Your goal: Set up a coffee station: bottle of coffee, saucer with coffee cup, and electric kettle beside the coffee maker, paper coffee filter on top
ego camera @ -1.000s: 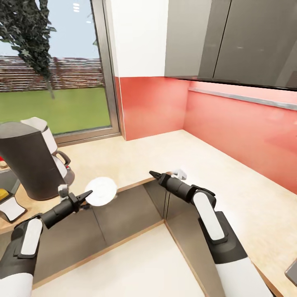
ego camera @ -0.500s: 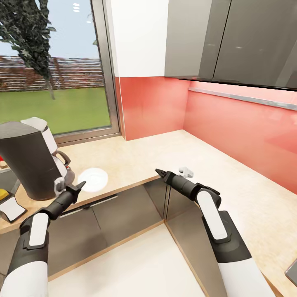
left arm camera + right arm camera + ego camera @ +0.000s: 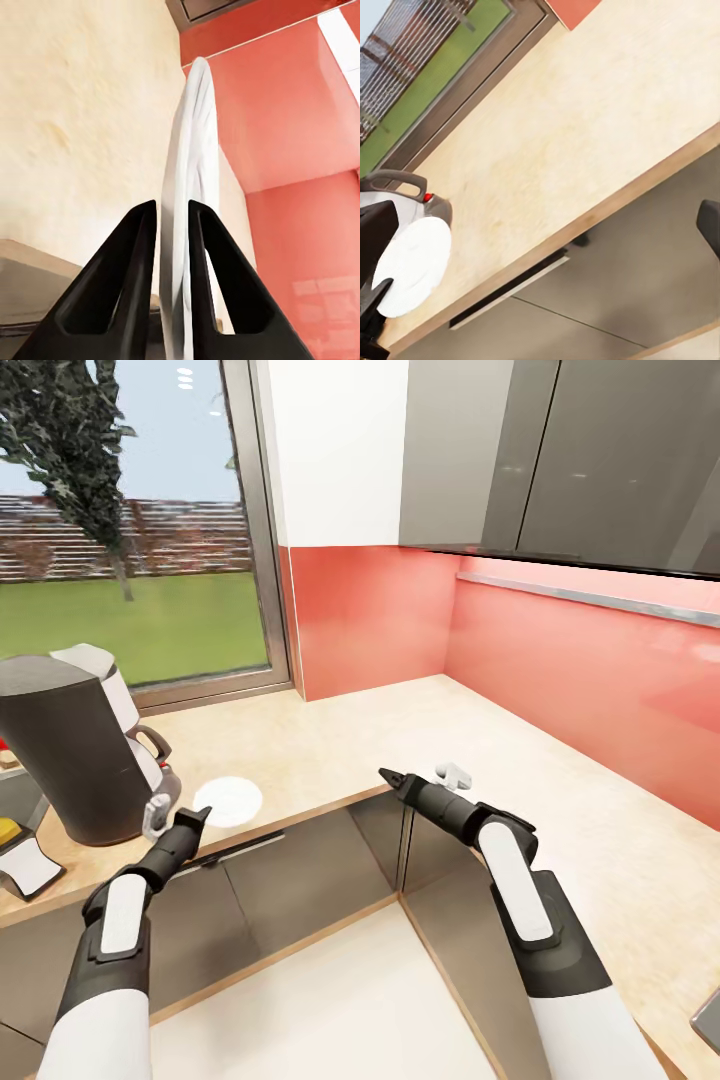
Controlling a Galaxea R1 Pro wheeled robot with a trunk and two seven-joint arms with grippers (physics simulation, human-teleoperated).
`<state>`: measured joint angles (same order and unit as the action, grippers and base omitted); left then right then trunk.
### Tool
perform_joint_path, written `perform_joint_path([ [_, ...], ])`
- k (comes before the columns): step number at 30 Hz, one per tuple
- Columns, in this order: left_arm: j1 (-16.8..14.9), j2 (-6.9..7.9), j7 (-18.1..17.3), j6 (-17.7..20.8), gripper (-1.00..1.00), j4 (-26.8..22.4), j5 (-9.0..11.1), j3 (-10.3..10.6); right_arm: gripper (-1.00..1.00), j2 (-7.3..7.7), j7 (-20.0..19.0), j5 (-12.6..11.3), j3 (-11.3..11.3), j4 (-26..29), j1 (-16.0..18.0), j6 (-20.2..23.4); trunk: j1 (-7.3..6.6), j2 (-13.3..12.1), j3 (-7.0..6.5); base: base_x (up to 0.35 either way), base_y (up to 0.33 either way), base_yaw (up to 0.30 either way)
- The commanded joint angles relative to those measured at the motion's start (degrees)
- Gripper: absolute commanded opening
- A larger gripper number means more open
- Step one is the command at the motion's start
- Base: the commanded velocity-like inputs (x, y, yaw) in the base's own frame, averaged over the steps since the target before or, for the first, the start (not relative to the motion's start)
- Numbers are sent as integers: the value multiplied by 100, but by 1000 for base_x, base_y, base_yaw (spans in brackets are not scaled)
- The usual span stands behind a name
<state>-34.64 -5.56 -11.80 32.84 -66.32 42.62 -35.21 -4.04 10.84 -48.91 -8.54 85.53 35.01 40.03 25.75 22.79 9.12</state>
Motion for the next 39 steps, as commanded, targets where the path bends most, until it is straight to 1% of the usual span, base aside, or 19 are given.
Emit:
perform_joint_path([
  [1,0,-7,-7,45,-100,-4,12,-33,100,4,53,-63,-2,24,6,14,4,13,12,0,0,0],
  [8,17,5,7,39,-100,8,-8,-47,100,8,50,-61,-5,51,6,14,4,13,12,0,0,0],
  [13,26,13,157,38,-100,43,-2,-49,100,9,50,-59,-2,52,6,14,4,13,12,0,0,0],
  [18,27,25,194,38,-100,66,1,-56,100,9,47,-58,-7,51,6,14,4,13,12,4,0,0],
  [22,27,38,196,42,-100,67,0,-57,100,9,45,-62,-15,51,6,14,4,13,12,151,0,0],
  [28,31,45,196,39,-100,67,1,-61,100,9,39,-58,-10,51,6,14,4,13,12,31,0,0],
  [34,34,52,198,47,-100,68,-1,-81,100,9,43,-58,-10,51,6,14,4,13,12,204,19,0],
  [39,35,55,196,47,-100,75,-3,-81,100,9,42,-57,-10,51,6,14,4,13,12,32,5,0],
])
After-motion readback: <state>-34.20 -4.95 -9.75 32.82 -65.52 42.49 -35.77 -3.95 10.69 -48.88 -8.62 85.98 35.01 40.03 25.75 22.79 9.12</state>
